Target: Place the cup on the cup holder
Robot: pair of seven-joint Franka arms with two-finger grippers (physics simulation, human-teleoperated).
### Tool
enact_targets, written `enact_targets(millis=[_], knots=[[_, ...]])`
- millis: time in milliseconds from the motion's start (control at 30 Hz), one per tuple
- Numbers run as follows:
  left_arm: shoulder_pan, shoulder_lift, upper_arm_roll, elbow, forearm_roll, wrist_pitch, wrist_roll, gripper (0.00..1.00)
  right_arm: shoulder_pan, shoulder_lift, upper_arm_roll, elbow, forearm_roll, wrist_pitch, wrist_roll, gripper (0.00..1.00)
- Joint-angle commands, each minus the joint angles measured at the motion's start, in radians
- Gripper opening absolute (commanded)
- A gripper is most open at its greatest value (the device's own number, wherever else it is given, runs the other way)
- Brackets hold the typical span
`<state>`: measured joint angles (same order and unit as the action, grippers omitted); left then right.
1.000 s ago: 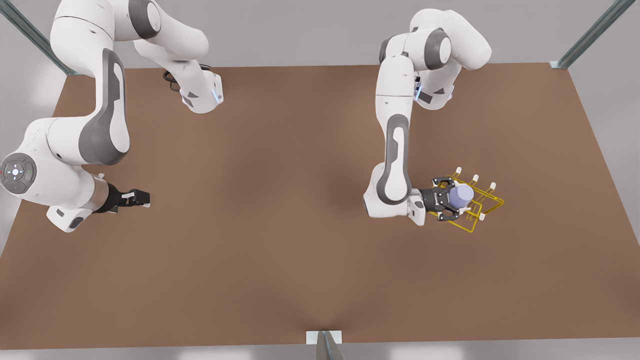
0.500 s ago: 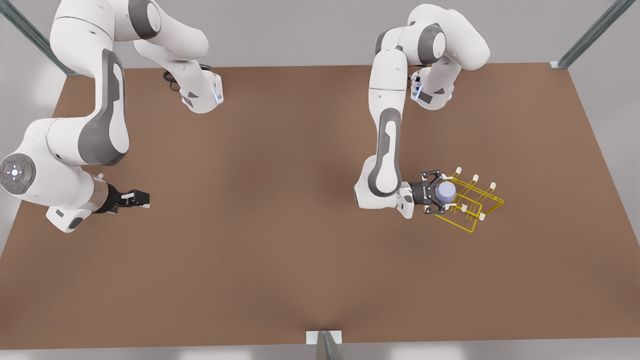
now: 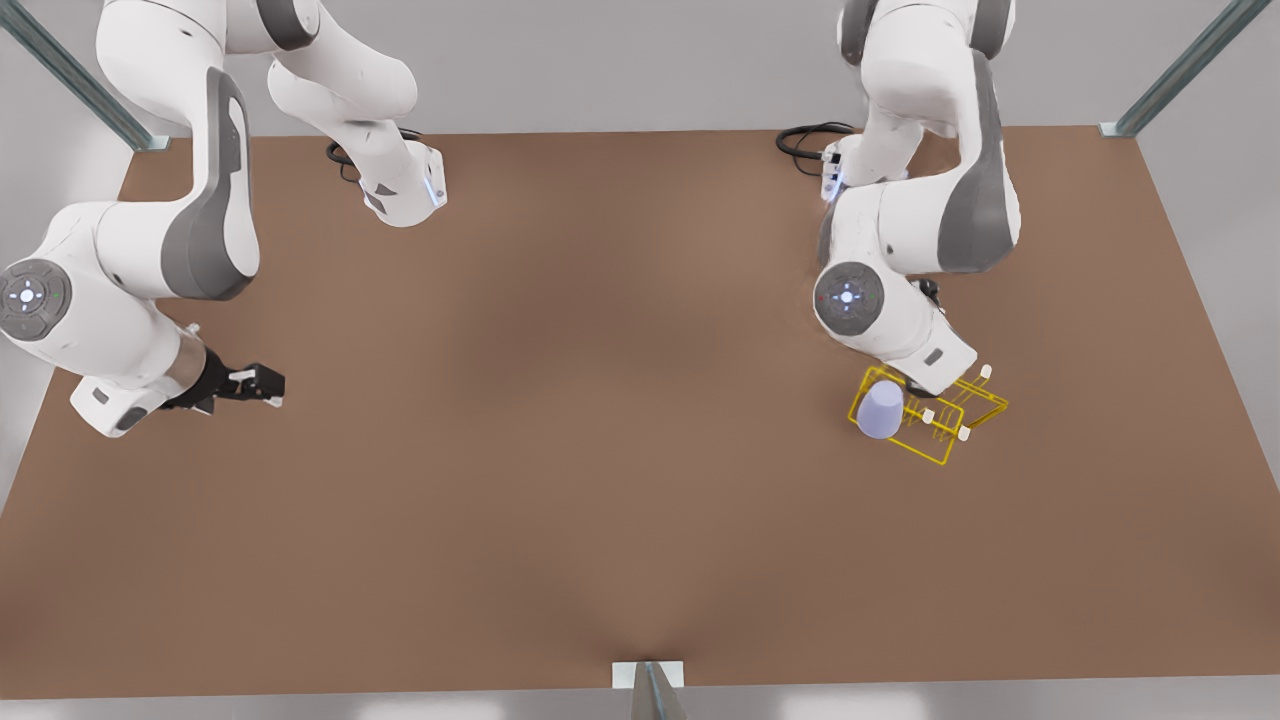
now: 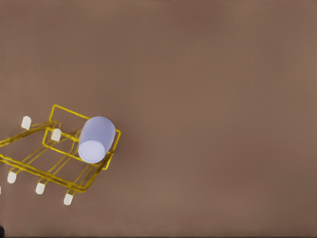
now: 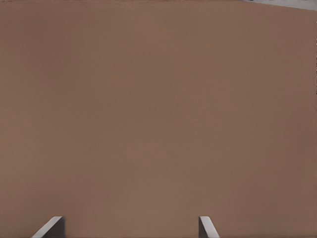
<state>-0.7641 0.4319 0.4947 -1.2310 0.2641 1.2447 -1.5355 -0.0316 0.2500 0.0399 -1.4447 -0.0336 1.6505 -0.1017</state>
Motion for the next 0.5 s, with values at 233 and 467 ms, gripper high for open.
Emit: enact_targets(millis=[233,467], knots=[[0.482,-0.206,-0.469,-0.163,-0.272,0.102,1.446,1.0,-0.002,0.003,0.001,0.001,-0.002,0.029,0.06,1.0],[0.483,-0.124,-0.459,-0.045,-0.272,0.004,1.445,1.0,-0.004,0.006,0.0,0.001,0.0,0.029,0.053,1.0]])
